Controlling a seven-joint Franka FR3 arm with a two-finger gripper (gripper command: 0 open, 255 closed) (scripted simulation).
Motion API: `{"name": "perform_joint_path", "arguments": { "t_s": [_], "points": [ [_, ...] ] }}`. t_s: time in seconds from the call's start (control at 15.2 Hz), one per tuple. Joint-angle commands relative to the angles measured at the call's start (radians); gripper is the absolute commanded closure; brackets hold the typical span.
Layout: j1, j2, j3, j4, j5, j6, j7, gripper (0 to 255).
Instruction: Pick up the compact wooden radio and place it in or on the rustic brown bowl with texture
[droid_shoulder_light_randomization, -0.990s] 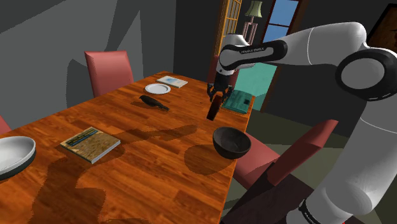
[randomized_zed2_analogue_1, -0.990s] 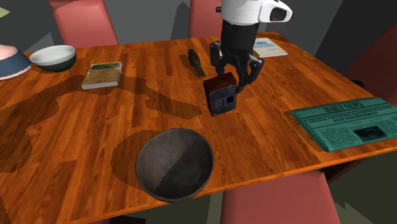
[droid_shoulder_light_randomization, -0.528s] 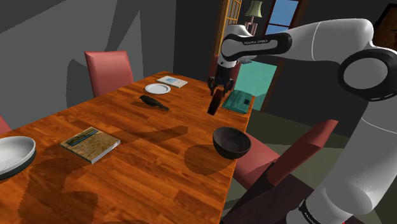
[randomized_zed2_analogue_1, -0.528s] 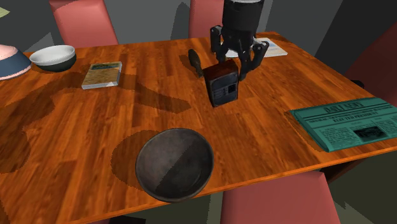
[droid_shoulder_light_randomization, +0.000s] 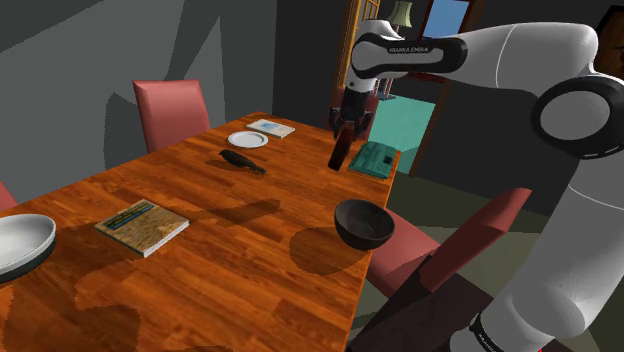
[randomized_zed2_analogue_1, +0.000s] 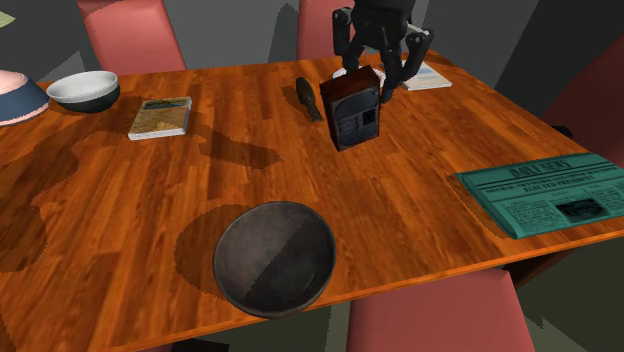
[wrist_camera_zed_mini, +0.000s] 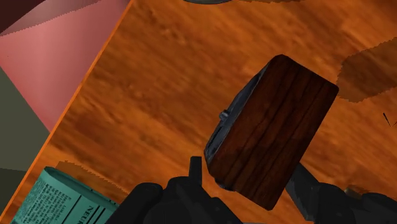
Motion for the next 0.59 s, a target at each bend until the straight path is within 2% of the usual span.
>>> {"name": "perform_joint_path", "arguments": {
  "t_s": [0.0,0.07,0.53],
  "points": [
    [0.000,0.003,0.000,0.030,0.000,-0.027,0.001,255],
    [0.000,0.003,0.000,0.036,0.000,-0.032,0.001,255],
    [0.017,-0.282,0.017,-0.277,0.005,-0.004,0.033,255]
  ]
}}
